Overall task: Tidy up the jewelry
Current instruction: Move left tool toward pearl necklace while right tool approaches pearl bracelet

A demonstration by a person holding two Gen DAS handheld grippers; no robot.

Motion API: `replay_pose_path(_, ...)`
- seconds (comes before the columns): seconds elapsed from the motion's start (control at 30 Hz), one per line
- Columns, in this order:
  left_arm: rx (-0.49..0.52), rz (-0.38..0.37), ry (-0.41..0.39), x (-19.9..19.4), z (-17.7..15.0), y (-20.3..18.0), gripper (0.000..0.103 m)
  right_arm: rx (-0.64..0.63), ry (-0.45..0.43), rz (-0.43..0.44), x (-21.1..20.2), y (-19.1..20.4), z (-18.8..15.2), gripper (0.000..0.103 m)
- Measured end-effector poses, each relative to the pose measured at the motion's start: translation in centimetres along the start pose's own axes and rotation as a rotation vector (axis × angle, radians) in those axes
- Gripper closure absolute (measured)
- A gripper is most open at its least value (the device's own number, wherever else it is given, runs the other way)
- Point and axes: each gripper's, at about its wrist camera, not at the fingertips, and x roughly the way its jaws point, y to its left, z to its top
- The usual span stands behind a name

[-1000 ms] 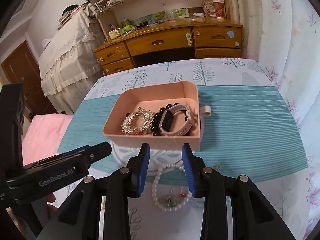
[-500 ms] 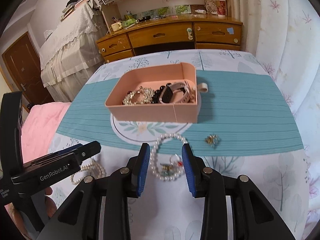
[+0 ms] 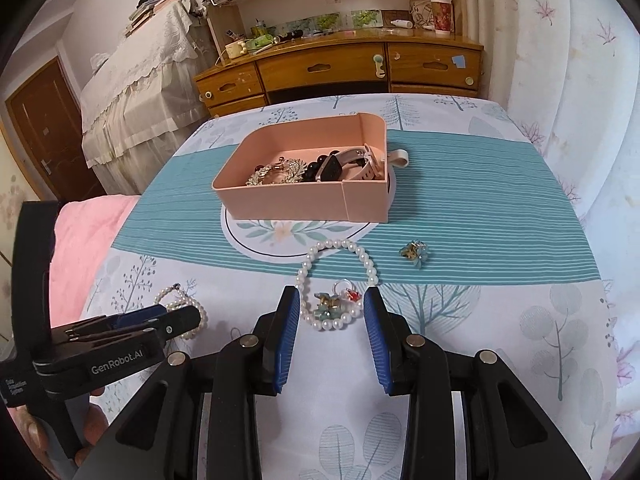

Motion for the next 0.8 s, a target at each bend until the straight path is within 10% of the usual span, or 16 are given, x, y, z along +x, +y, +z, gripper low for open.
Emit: replay_pose_path(0.8, 0.02, 0.039, -0.047, -2.2, -2.1, 4.1, 0.056, -0.019, 0.064, -0.005, 2.9, -1.2, -0.5, 0.069)
